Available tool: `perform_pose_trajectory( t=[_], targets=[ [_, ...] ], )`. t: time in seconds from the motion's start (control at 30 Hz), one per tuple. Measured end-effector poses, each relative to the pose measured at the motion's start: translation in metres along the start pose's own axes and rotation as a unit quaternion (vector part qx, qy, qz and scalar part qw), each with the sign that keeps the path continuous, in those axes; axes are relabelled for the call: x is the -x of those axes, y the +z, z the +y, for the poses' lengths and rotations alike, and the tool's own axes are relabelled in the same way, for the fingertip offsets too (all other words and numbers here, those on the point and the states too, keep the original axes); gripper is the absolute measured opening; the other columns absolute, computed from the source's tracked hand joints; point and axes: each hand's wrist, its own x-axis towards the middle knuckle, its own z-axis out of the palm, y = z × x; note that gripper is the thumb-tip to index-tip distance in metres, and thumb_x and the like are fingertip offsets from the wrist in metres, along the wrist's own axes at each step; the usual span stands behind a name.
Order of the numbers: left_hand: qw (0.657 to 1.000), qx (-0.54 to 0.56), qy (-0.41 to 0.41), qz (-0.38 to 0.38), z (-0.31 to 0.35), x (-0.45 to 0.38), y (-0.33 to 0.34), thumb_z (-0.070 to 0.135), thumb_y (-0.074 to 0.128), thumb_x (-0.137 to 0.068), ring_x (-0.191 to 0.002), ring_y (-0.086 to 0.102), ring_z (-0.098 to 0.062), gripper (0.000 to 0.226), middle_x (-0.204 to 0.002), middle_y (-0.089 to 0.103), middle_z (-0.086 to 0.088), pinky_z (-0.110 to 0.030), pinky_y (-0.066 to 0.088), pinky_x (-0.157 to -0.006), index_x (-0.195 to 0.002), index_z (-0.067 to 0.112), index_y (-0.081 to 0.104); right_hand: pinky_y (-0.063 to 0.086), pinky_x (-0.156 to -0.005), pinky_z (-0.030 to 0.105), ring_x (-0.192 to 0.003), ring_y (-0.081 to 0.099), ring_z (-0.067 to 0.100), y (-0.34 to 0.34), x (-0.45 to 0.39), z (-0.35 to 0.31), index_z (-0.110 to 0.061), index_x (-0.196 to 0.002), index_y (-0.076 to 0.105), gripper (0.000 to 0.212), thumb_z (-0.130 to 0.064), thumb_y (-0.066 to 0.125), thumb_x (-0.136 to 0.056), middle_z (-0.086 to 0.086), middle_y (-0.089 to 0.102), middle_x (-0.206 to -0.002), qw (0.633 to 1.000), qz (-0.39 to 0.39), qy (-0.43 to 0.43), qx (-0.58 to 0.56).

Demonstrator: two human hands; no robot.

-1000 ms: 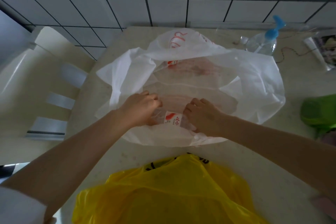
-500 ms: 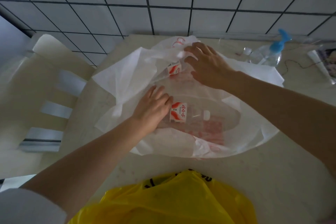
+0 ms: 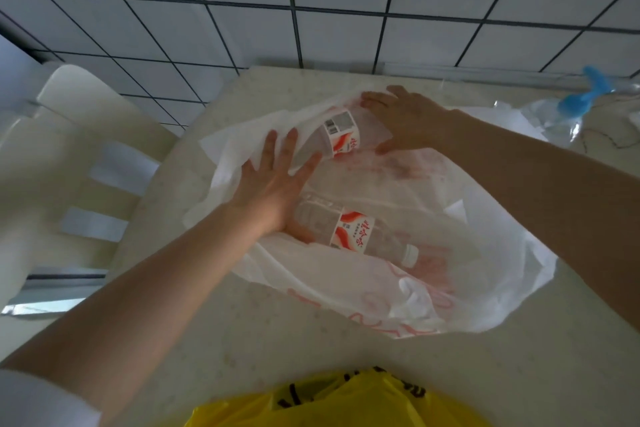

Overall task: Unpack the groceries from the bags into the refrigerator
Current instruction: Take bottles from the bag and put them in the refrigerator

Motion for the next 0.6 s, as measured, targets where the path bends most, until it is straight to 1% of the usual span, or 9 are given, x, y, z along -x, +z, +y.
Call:
perform_pose_trajectory(
  t=[0.1, 0.23, 0.3, 0.33, 0.4, 0.43, 0.5, 0.57, 0.6],
  targets=[
    [1.0, 0.017, -0.009, -0.004, 0.0, -0.002, -0.005, 0.073, 0.075, -0.054, -0.143, -0.023, -0.043, 0.135, -0.153, -0.038, -0.01, -0.066, 0.013, -0.112, -0.147, 0.045, -0.019, 0.035, -0.109, 0.043, -0.133, 0.04, 0.03, 0.0, -0.001, -0.002, -0.016, -0.15, 0.022, 0.082, -0.037, 0.067, -0.085, 0.004, 0.027, -0.156, 0.998, 0.001, -0.002, -0.06],
    [0.997, -0.071, -0.027, -0.01, 0.01, 0.002, 0.002, 0.057, 0.076, -0.072, -0.141, -0.02, -0.051, 0.114, -0.151, -0.037, -0.019, -0.069, 0.011, -0.11, -0.153, 0.038, -0.003, 0.052, -0.084, 0.043, -0.099, 0.063, 0.034, 0.004, 0.009, -0.007, -0.018, -0.141, 0.034, 0.057, -0.016, 0.059, -0.089, 0.015, 0.063, -0.12, 0.988, 0.08, 0.028, -0.133],
    [0.995, -0.092, -0.034, 0.013, 0.02, 0.011, 0.004, 0.042, 0.074, -0.081, -0.139, -0.024, -0.052, 0.1, -0.152, -0.034, -0.022, -0.069, 0.004, -0.11, -0.153, 0.034, 0.006, 0.053, -0.064, 0.041, -0.071, 0.061, 0.03, 0.01, 0.017, -0.008, -0.016, -0.129, 0.035, 0.049, -0.009, 0.058, -0.086, 0.014, 0.066, -0.092, 0.984, 0.101, 0.036, -0.139],
    [0.995, -0.092, -0.024, 0.037, 0.027, 0.017, 0.006, 0.036, 0.073, -0.082, -0.139, -0.025, -0.051, 0.094, -0.154, -0.03, -0.023, -0.069, -0.001, -0.11, -0.153, 0.031, 0.012, 0.05, -0.061, 0.039, -0.067, 0.058, 0.028, 0.014, 0.022, -0.009, -0.015, -0.125, 0.037, 0.044, -0.009, 0.058, -0.086, 0.014, 0.065, -0.087, 0.985, 0.105, 0.038, -0.13],
    [0.988, -0.098, 0.052, 0.109, 0.043, 0.026, 0.011, 0.026, 0.077, -0.076, -0.144, -0.011, -0.05, 0.085, -0.16, -0.009, -0.023, -0.069, -0.002, -0.11, -0.148, 0.022, 0.034, 0.048, -0.066, 0.038, -0.075, 0.059, 0.029, 0.02, 0.029, -0.01, -0.012, -0.124, 0.044, 0.039, -0.016, 0.059, -0.088, 0.014, 0.066, -0.095, 0.986, 0.122, 0.035, -0.105],
    [0.979, -0.105, 0.102, 0.142, 0.05, 0.028, 0.015, 0.022, 0.083, -0.067, -0.145, 0.006, -0.049, 0.08, -0.159, 0.013, -0.022, -0.068, 0.005, -0.11, -0.139, 0.017, 0.049, 0.05, -0.074, 0.04, -0.085, 0.062, 0.031, 0.023, 0.033, -0.011, -0.012, -0.127, 0.047, 0.042, -0.02, 0.061, -0.089, 0.014, 0.067, -0.104, 0.986, 0.13, 0.031, -0.097],
    [0.967, -0.095, 0.164, 0.169, 0.059, 0.03, 0.019, 0.013, 0.088, -0.048, -0.129, 0.047, -0.043, 0.065, -0.128, 0.06, -0.018, -0.065, 0.028, -0.106, -0.109, 0.007, 0.068, 0.046, -0.094, 0.045, -0.106, 0.06, 0.032, 0.028, 0.04, -0.012, -0.016, -0.136, 0.046, 0.052, -0.029, 0.063, -0.089, 0.011, 0.062, -0.125, 0.989, 0.124, 0.022, -0.079],
    [0.971, -0.033, 0.173, 0.161, 0.063, 0.028, 0.016, 0.007, 0.083, -0.049, -0.099, 0.065, -0.037, 0.049, -0.094, 0.069, -0.011, -0.056, 0.043, -0.098, -0.096, 0.007, 0.067, 0.029, -0.111, 0.047, -0.127, 0.046, 0.032, 0.026, 0.049, -0.016, -0.023, -0.144, 0.037, 0.062, -0.037, 0.063, -0.088, 0.003, 0.048, -0.143, 0.994, 0.099, 0.014, -0.043],
    [0.974, -0.004, 0.169, 0.15, 0.064, 0.028, 0.013, 0.008, 0.081, -0.056, -0.094, 0.065, -0.035, 0.045, -0.093, 0.069, -0.009, -0.052, 0.044, -0.097, -0.099, 0.008, 0.066, 0.018, -0.116, 0.048, -0.135, 0.036, 0.033, 0.024, 0.056, -0.017, -0.025, -0.146, 0.033, 0.067, -0.04, 0.063, -0.087, 0.0, 0.041, -0.149, 0.995, 0.089, 0.016, -0.031]
  ],
)
